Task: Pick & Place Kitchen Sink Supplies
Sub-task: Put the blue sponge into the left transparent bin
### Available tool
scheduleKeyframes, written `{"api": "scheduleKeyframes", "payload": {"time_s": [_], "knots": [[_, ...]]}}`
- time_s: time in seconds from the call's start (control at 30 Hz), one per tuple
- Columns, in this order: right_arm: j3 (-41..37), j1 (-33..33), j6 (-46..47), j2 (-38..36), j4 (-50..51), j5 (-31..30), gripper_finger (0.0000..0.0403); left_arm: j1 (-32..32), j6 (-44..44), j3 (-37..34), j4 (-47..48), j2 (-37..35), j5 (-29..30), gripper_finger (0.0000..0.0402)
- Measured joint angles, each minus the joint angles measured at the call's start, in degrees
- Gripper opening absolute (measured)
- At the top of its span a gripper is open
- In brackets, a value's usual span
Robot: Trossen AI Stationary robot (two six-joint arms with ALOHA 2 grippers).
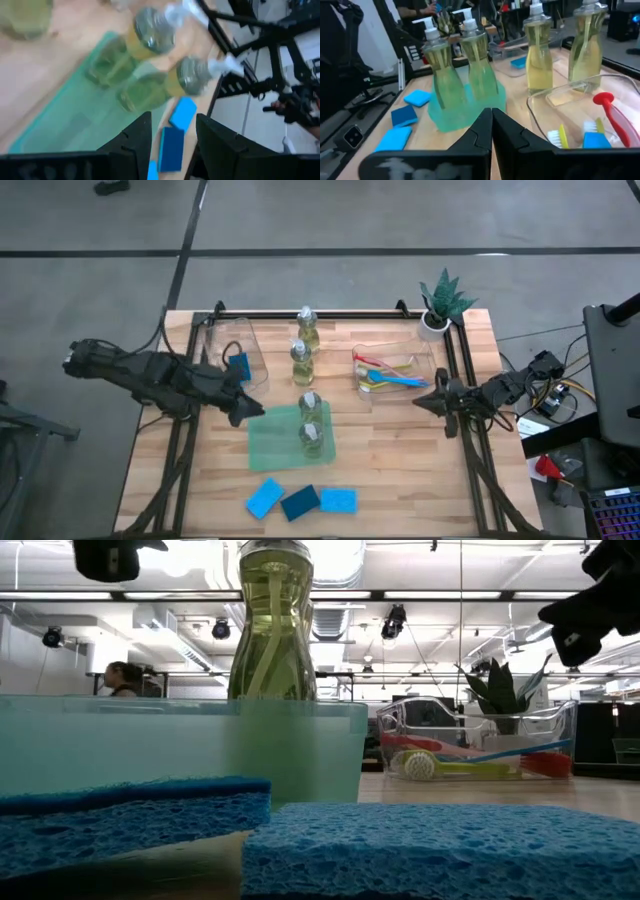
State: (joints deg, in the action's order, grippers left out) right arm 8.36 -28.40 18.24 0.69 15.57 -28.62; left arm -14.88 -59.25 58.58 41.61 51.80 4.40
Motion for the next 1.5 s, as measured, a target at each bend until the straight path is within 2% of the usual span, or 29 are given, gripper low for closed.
{"api": "scheduleKeyframes", "payload": {"time_s": [0.23,0.43,0.57,0.7,0.87,1.27,1.5], "knots": [[-2.95,-0.04,-2.20,-0.70,-0.97,1.69,0.0008,-9.06,-6.72,-0.69,-0.99,1.94,0.01,0.0145],[-2.80,-0.04,-8.60,0.30,-0.79,-4.66,0.0008,-16.52,-15.97,-0.70,-1.17,4.96,-0.26,0.0145],[-2.80,-0.04,-14.70,0.63,-0.81,-5.37,0.0008,-21.21,-20.11,-0.70,-2.37,7.74,0.23,0.0145],[-2.80,-0.04,-15.13,0.56,-0.83,-5.44,0.0008,-24.98,-23.42,-0.70,-2.34,11.19,1.87,0.0145],[-2.80,-0.04,-11.38,0.61,-0.83,-5.46,0.0008,-28.07,-26.66,-0.70,-5.08,16.31,1.99,0.0145],[-2.80,-0.05,-11.32,0.59,-0.84,-5.49,0.0008,-31.69,-32.25,-0.75,-14.93,31.08,0.68,0.0145],[-2.80,-0.07,-11.28,0.56,-0.83,-5.49,0.0008,-33.91,-38.71,-0.76,-14.18,36.91,-0.03,0.0149]]}}
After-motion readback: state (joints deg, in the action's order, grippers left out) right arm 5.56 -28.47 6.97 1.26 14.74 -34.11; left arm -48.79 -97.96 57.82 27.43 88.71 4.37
